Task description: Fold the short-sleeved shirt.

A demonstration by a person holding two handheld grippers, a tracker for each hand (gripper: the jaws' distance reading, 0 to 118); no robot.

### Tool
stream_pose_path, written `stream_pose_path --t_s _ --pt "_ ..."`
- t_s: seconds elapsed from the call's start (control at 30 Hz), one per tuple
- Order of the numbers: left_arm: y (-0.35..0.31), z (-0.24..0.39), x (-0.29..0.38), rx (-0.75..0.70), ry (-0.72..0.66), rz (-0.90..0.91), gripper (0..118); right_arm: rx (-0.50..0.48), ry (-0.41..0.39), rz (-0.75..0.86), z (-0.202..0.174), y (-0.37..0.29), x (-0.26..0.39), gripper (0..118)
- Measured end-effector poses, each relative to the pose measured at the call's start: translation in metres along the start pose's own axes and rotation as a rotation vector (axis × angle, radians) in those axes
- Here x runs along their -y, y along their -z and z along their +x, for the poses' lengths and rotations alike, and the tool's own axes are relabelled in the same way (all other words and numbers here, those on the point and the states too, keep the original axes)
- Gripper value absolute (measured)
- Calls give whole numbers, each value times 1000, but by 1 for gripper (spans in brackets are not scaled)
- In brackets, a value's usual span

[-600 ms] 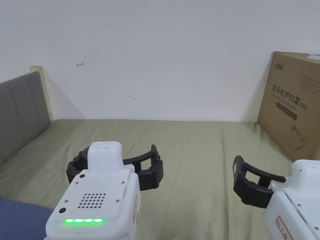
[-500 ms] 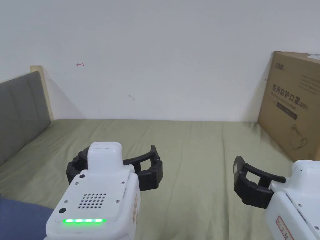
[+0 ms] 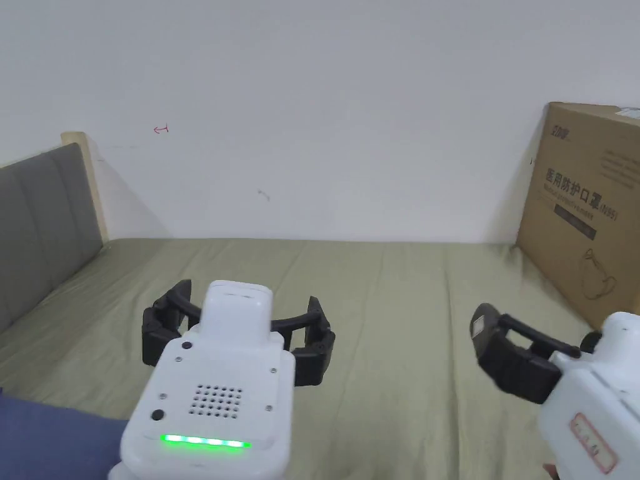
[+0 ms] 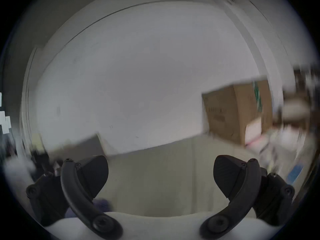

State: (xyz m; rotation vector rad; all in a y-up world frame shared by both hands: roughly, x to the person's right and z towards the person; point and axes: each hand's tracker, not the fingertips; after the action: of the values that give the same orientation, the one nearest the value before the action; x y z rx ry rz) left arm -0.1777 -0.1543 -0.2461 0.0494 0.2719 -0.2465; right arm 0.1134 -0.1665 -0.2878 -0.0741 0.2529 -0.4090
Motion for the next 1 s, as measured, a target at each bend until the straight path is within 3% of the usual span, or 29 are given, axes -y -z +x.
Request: stream_pose_path --t_s 0.07,0.1,0.17,0.2,0.23,0.27,0.3,0.37,0.5,0.6,0.67,0.73,0.8,0.87,1.0 --pt "-3 22 -1 -83 301 61 118 1 399 -49 32 7 1 118" --pt "-6 33 3 -103 471 109 118 37 635 -68 51 9 11 118" --pt "-10 59 26 -157 941 251 118 103 1133 -121 94 11 41 118" --pt "-10 68 41 -199 1155 326 118 184 1277 -178 105 10 57 118" --pt "-16 73 52 -248 1374 437 118 233 1369 -216 115 7 75 118" --pt "-19 74 62 -268 1503 543 118 271 1398 -228 122 3 88 118" --pt "-23 73 60 -215 1442 555 118 293 1395 -231 125 0 94 118" --pt "-27 73 41 -75 1118 405 118 315 1307 -240 130 -2 91 118" --pt "-18 44 -13 -46 514 155 118 206 955 -136 114 9 43 118" --pt "-9 11 -31 9 118 60 118 152 527 -32 75 11 -8 118" --pt "-7 -16 -34 139 -179 34 118 170 163 67 40 6 -28 118" --pt "-8 -34 -29 203 -371 25 118 149 -132 157 11 -2 -27 118" --pt "7 -40 -1 104 -371 21 118 23 -360 203 -5 -11 -14 118" --pt "7 -44 5 17 -302 16 118 74 -504 163 -22 -10 2 118" --pt "8 -39 20 -60 -249 -6 118 96 -468 116 -23 -10 19 118"
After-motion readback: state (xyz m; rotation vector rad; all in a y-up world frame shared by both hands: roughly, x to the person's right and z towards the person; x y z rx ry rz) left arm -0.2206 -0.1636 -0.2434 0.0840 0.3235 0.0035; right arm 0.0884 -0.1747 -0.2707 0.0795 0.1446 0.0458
